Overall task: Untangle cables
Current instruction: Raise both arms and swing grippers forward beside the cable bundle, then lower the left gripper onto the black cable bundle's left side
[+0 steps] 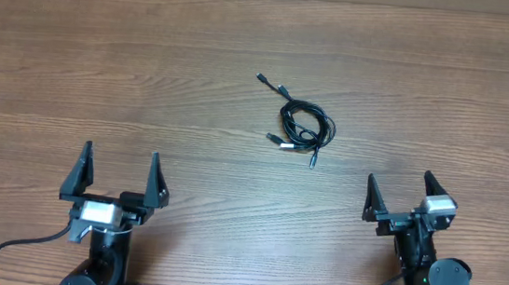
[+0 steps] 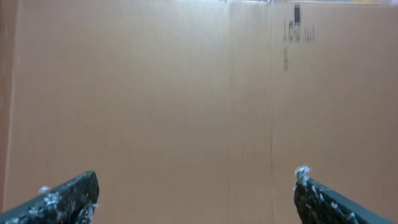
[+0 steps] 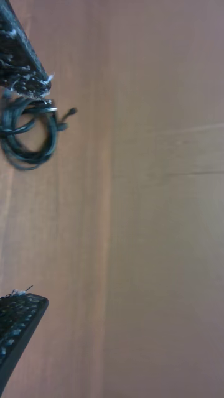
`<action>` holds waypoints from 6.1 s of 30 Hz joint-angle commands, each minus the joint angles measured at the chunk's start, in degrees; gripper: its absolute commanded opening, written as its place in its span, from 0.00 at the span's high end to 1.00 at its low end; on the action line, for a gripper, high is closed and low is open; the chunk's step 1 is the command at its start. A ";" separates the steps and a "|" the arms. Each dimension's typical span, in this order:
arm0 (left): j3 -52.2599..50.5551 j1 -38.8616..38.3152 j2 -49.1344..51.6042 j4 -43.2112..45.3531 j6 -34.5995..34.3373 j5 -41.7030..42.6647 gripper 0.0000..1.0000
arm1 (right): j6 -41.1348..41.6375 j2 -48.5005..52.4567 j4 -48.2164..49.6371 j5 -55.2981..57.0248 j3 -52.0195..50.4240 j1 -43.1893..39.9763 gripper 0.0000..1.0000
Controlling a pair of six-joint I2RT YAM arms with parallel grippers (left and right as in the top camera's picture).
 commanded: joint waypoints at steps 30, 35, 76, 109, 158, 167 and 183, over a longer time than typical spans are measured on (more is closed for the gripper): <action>35.10 0.59 11.13 -36.04 3.56 3.74 0.00 | 6.99 0.13 -4.92 -6.32 18.12 -0.15 0.00; 56.15 0.59 30.29 -49.75 4.33 11.80 0.00 | 7.02 6.40 -8.59 -6.34 27.08 -0.15 0.00; 106.25 0.57 105.57 -100.76 -3.45 25.22 0.00 | 7.21 102.79 -81.22 -15.98 106.16 -0.15 0.00; 106.22 0.57 124.04 -99.67 -3.43 17.35 0.00 | 7.21 105.02 -76.85 -15.96 106.09 -0.15 0.00; 102.90 -13.94 124.10 -91.30 -4.37 28.98 0.42 | 34.47 105.88 -41.24 -14.53 62.77 0.98 0.94; 102.88 -21.44 124.10 -87.41 -21.14 15.13 0.25 | 34.45 105.88 -40.65 -14.49 60.06 2.27 0.80; 102.86 -28.37 124.13 -83.23 -31.41 0.87 0.42 | 34.40 105.88 -40.65 -14.45 60.06 2.27 0.44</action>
